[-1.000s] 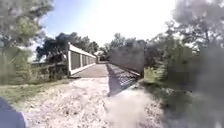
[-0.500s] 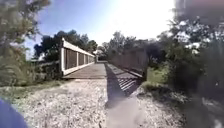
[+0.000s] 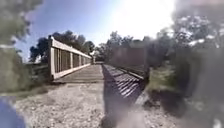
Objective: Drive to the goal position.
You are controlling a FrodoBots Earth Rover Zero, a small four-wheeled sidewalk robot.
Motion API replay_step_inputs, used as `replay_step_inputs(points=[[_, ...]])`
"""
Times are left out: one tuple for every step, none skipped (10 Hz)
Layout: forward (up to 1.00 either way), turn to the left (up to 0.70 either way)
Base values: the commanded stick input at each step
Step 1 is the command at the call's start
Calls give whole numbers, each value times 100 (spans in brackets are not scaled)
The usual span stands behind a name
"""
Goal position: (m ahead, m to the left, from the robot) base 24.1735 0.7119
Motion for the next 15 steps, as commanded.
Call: replay_step_inputs(points=[[70,22],[70,5],[70,0],[70,0],[70,0],[70,0],[70,0],[70,0],[70,0],[70,0],[70,0],[70,0],[70,0],[70,0],[70,0]])
